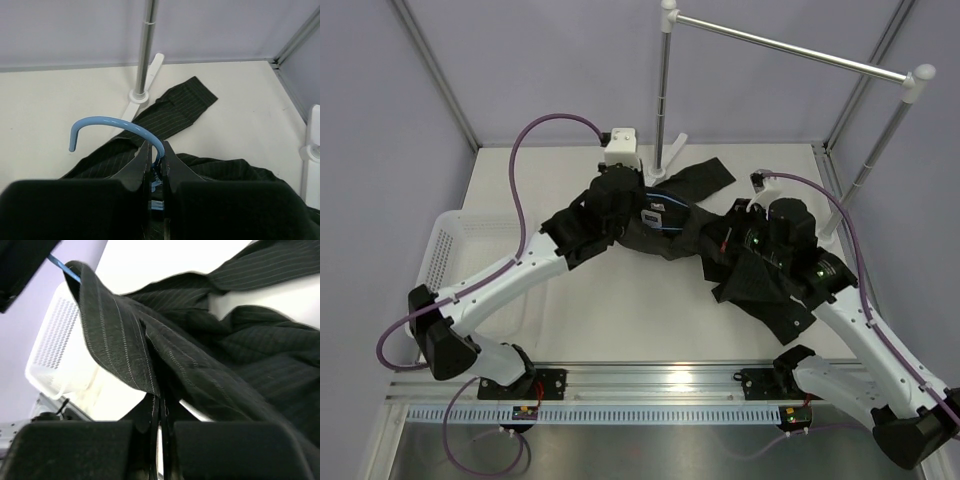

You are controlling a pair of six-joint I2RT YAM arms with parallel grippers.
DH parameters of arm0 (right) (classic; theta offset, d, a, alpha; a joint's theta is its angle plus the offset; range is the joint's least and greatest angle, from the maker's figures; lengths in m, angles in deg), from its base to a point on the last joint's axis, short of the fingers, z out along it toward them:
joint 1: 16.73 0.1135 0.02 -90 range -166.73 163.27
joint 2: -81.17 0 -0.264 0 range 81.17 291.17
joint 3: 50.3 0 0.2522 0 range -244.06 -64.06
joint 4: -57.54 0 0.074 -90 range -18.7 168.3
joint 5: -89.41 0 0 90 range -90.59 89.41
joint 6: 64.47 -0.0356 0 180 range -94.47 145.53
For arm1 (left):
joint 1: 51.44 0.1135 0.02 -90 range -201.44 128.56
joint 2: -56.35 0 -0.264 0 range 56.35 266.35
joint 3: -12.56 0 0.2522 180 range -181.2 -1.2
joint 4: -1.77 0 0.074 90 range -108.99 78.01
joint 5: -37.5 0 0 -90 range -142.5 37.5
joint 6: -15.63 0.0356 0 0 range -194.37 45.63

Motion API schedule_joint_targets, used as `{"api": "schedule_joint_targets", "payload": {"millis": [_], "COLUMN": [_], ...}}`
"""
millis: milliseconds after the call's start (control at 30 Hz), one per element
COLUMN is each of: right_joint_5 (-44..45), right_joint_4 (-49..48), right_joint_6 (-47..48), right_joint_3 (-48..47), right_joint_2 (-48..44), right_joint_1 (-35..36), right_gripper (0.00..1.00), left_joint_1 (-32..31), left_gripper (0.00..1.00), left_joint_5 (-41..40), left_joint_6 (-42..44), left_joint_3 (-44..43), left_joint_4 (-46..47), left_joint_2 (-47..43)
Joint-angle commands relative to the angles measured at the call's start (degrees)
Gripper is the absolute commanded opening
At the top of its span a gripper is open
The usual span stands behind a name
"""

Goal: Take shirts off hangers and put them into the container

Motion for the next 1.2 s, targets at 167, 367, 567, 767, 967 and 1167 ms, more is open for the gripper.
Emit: {"api": "schedule_joint_targets", "payload": {"millis": [167,367,567,767,967,1167], "right_joint_5": [15.7,21.07,24.25,22.5,17.93,14.41], "right_joint_4": [13.04,17.52,20.07,19.9,18.14,15.77], "right_joint_6": [6.08,8.27,8.98,8.01,6.61,5.2], "right_joint_3": [-7.4,-9.33,-10.83,-13.29,-16.62,-18.65], "right_joint_2": [-5.14,-6.19,-7.24,-7.25,-4.53,-3.2], "right_joint_1": [0.52,0.43,0.43,0.43,0.43,0.43], "right_gripper": [0.0,0.0,0.0,0.0,0.0,0.0], "left_joint_1": [7.66,11.61,13.82,13.91,13.91,13.73], "left_gripper": [0.0,0.0,0.0,0.0,0.0,0.0], "left_joint_5": [1.14,2.2,4.49,10.2,13.63,14.6], "left_joint_6": [-4.72,-5.51,-2.27,0.55,-0.41,-1.29], "left_joint_3": [6.22,9.84,13.79,19.33,20.57,18.9], "left_joint_4": [-0.76,-2.07,-2.52,-2.52,-2.6,-2.87], "left_joint_2": [-8.78,-13.87,-18.35,-21.7,-22.41,-20.48]}}
